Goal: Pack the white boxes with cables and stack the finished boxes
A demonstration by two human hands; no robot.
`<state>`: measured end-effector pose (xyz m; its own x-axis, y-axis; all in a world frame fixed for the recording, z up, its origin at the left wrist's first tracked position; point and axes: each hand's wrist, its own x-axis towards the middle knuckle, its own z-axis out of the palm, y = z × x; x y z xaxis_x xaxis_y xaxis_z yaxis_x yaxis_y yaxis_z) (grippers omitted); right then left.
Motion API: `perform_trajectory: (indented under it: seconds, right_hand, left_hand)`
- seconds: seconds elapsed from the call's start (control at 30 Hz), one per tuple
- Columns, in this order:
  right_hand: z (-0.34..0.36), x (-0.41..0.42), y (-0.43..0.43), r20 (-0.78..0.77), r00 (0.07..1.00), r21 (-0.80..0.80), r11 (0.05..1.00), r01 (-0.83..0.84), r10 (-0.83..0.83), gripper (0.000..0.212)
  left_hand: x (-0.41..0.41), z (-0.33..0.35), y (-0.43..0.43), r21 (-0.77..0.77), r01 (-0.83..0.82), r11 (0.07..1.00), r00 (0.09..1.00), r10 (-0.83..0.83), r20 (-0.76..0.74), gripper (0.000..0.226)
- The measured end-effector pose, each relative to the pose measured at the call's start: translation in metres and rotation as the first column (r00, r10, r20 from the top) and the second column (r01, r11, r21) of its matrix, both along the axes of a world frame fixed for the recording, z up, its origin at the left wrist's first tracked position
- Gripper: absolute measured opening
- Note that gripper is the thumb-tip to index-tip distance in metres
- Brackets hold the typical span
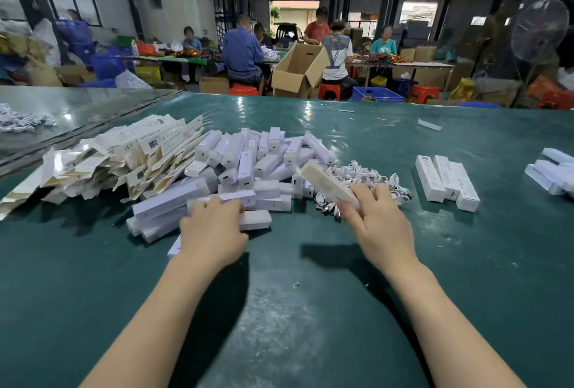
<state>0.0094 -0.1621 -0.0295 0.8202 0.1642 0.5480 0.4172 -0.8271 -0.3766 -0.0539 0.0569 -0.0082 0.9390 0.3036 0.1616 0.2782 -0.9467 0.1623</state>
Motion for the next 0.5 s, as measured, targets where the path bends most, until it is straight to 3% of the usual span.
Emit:
perform_trajectory:
  seconds: [0.07, 0.23, 0.3, 0.4, 0.5]
  right_hand:
    - [0.0, 0.002, -0.002, -0.053, 0.998, -0.041, 0.998, -0.037, 0.035, 0.033]
    - [0.001, -0.001, -0.003, -0.125, 0.982, -0.052, 0.987, -0.15, 0.142, 0.025]
    - [0.003, -0.002, -0.004, -0.107, 0.982, -0.055, 0.985, -0.163, 0.157, 0.028]
    - [0.006, -0.002, -0.003, -0.055, 0.98, -0.107, 0.975, -0.196, 0.191, 0.043]
    - [0.005, -0.002, -0.002, -0.049, 0.972, -0.144, 0.962, -0.233, 0.228, 0.054]
  left_hand:
    - [0.002, -0.005, 0.01, -0.053, 0.014, 0.998, 0.999, -0.017, -0.051, 0.037]
    - [0.003, 0.004, 0.017, -0.256, 0.132, 0.958, 0.976, -0.081, 0.202, 0.027]
    - [0.0, 0.013, 0.014, -0.407, 0.241, 0.881, 0.938, -0.105, 0.33, 0.022]
    - [-0.005, 0.024, 0.005, -0.614, 0.411, 0.674, 0.887, -0.138, 0.441, 0.027]
    - [-0.008, 0.023, 0.0, -0.575, 0.501, 0.647, 0.848, -0.233, 0.477, 0.018]
